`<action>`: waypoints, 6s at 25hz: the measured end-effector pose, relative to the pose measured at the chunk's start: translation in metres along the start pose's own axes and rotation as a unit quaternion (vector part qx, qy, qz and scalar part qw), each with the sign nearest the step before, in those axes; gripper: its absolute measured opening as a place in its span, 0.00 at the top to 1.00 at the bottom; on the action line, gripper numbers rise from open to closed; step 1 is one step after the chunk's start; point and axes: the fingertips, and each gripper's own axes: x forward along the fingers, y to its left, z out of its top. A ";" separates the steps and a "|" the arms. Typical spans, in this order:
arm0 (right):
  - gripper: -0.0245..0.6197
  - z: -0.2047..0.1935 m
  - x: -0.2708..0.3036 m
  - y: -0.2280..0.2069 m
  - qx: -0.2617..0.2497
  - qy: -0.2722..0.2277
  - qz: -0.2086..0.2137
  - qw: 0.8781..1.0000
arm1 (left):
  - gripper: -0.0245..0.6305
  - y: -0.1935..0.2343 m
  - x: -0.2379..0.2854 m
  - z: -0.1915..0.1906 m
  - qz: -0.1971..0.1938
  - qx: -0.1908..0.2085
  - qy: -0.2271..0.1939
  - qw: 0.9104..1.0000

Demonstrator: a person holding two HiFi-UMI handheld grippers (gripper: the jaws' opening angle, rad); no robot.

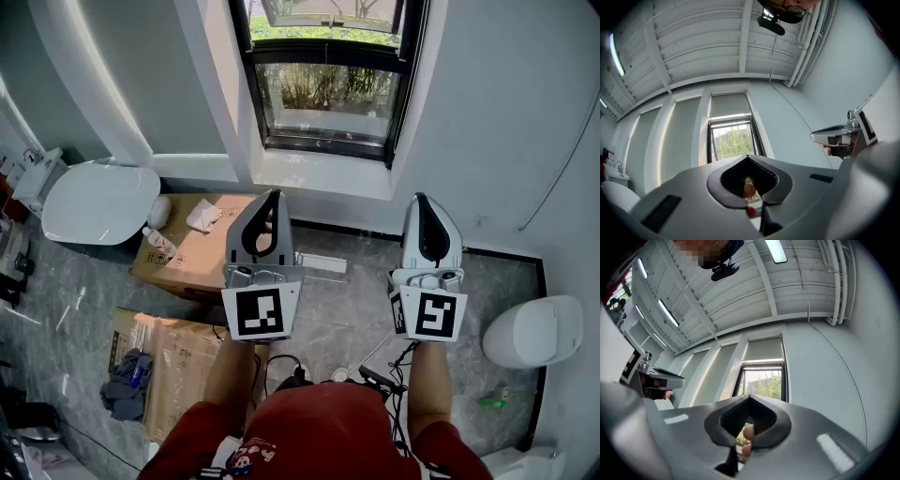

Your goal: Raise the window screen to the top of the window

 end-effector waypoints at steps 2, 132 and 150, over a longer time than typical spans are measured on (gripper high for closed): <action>0.95 -0.001 -0.002 -0.005 0.001 0.002 0.001 1.000 | 0.96 -0.006 0.000 0.002 0.001 -0.002 0.000 1.000; 0.95 -0.362 0.646 -0.141 0.004 0.046 -0.043 0.998 | 0.96 0.188 0.694 -0.278 -0.021 -0.082 0.021 0.996; 0.95 -0.384 0.695 -0.136 -0.006 0.055 -0.045 0.997 | 0.96 0.208 0.744 -0.302 -0.040 -0.083 0.031 0.995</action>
